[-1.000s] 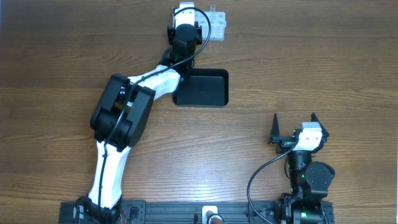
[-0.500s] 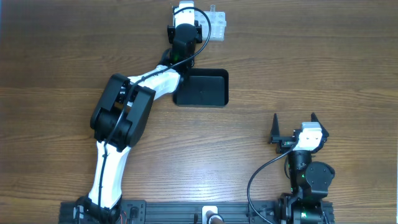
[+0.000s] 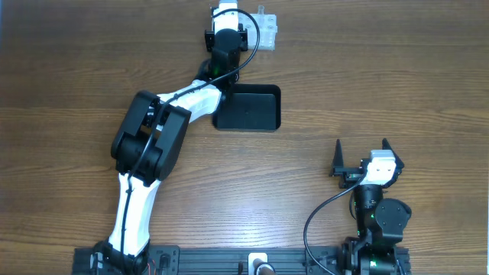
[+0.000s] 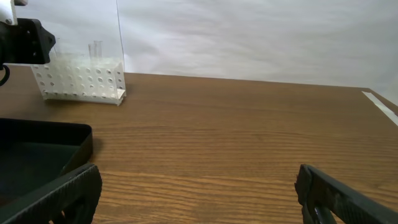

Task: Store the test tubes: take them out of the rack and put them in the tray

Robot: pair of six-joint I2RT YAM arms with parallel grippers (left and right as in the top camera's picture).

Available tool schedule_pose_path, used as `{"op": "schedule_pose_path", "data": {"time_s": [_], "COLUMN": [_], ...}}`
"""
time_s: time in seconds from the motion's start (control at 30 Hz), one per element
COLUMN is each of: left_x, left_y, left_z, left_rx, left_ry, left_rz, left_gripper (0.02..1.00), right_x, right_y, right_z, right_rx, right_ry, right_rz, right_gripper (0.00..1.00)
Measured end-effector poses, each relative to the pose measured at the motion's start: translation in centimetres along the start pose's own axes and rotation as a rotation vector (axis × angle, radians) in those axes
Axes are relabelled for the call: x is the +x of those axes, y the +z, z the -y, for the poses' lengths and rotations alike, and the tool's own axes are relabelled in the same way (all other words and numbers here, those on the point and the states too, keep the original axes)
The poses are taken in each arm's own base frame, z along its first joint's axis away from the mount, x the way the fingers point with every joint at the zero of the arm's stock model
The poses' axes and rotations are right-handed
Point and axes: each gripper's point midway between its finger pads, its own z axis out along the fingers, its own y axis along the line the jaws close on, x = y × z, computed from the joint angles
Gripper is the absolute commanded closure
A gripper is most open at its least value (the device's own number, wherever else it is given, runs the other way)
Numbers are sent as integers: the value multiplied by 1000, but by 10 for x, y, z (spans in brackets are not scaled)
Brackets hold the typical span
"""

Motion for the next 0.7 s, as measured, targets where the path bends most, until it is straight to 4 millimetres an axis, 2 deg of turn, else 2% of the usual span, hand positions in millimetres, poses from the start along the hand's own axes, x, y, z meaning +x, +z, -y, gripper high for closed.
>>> {"op": "schedule_pose_path", "data": {"time_s": [0.4,0.5,0.7], "left_x": [-6,-19,-68], "left_y": [-3,-6,-18], "left_z": [4,4,5], "left_rx": [1,0,8], "left_ry": [3,-8,-47], "left_rz": [9,30,102], "left_gripper": [982,982,980], "right_x": [0,0,0], "right_y": [0,0,0], "right_z": [0,0,0], "right_rx": [0,0,0], "right_ry": [0,1,0], "right_rz": [0,0,0], "right_gripper": [7,9,9]}}
